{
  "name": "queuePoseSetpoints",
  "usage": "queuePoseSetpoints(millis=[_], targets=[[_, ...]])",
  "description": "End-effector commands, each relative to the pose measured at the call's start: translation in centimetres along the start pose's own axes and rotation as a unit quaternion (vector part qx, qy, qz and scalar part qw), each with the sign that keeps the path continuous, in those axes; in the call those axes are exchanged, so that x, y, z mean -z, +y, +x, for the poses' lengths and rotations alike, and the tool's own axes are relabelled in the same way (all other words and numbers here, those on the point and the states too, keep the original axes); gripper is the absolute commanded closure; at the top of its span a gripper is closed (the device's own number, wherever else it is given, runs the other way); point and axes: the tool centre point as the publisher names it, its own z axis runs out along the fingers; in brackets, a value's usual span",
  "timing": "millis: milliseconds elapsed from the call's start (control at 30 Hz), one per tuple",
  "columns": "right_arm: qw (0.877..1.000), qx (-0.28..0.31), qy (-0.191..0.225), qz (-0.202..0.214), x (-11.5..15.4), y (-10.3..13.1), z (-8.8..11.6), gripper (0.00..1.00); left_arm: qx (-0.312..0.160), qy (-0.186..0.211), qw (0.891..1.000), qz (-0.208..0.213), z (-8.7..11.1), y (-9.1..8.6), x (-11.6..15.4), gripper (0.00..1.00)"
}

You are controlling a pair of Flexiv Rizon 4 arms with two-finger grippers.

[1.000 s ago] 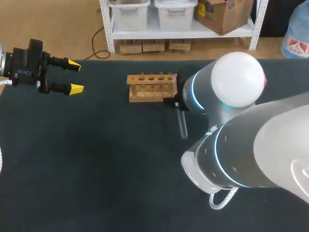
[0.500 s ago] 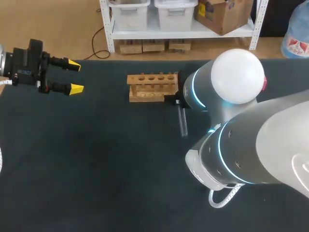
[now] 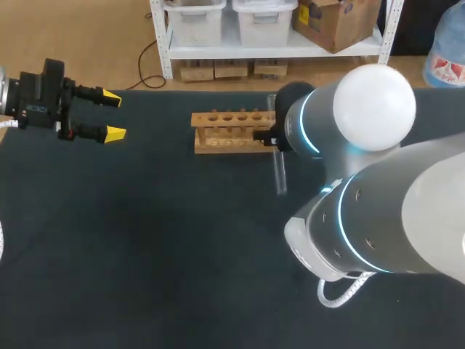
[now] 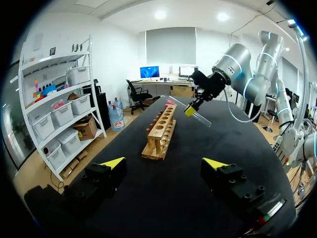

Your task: Grasp the test tube, adjust it, and insert it.

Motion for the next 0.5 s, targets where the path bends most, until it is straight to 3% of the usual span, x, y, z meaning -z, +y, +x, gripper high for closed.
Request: queuePoseSetpoints(millis=[33, 500], targets=[[1.0, -0.001, -0.01, 0.0, 0.9, -0.2, -0.7, 1.0, -0.002, -0.002, 1.0, 0.0, 0.2, 0.1, 0.0, 0.0], [0.995, -0.021, -0.095, -0.027, 5.5, 0.0, -5.9, 1.0, -0.002, -0.002, 1.0, 0.0, 0.2, 0.1, 0.0, 0.0]])
